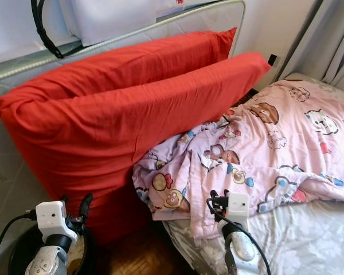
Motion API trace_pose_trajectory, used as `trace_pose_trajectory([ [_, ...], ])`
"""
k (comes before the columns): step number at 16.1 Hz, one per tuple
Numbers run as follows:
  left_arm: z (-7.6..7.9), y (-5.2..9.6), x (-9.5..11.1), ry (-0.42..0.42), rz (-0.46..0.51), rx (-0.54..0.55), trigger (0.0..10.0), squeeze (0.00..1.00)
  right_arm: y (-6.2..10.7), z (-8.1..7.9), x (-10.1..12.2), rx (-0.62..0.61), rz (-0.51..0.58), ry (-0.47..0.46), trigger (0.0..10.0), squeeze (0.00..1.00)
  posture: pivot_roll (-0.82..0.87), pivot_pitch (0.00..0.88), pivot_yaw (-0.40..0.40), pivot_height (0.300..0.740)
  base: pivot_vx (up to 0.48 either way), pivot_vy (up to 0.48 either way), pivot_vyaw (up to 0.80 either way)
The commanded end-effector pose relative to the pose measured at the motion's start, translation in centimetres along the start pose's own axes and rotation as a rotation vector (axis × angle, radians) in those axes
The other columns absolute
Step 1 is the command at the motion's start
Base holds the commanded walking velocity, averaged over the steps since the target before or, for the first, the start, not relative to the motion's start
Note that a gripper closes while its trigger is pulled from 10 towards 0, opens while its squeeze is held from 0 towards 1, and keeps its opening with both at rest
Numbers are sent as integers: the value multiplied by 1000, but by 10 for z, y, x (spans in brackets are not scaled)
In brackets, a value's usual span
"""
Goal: Clean up the room
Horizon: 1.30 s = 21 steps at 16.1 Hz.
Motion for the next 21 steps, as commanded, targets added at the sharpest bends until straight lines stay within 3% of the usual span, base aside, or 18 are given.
trace_pose_trajectory([
  [1,1,2,1,15,-5,4,10000,0,0,2,0,-8,-7,-3,10000,0,59,98,-52,696,0,0,0],
  [7,-1,6,-1,17,-17,10,10000,0,-1,-4,-2,7,-18,2,10000,0,61,103,-53,696,0,0,0],
  [9,2,6,-3,19,-26,4,10000,0,0,-3,-11,2,-67,17,10000,0,58,104,-51,686,0,0,0],
  [11,2,5,-3,21,-27,2,10000,0,0,-5,-9,14,-52,12,10000,0,60,106,-51,661,0,0,0],
  [21,2,5,-4,21,-40,-3,10000,0,-1,-6,-7,7,-40,5,10000,0,65,105,-46,661,0,0,0],
])
Point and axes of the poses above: a point about 5 cm out from each wrist's last joint towards the gripper, its own y axis pointing back from the gripper into the wrist, its own x axis along the axis of the wrist's last joint, z = x × y, the point moved 5 cm from there along -y, pointing out of the wrist towards the gripper, and after that the axes turned 6 degrees about -y, right-handed, at the moved point
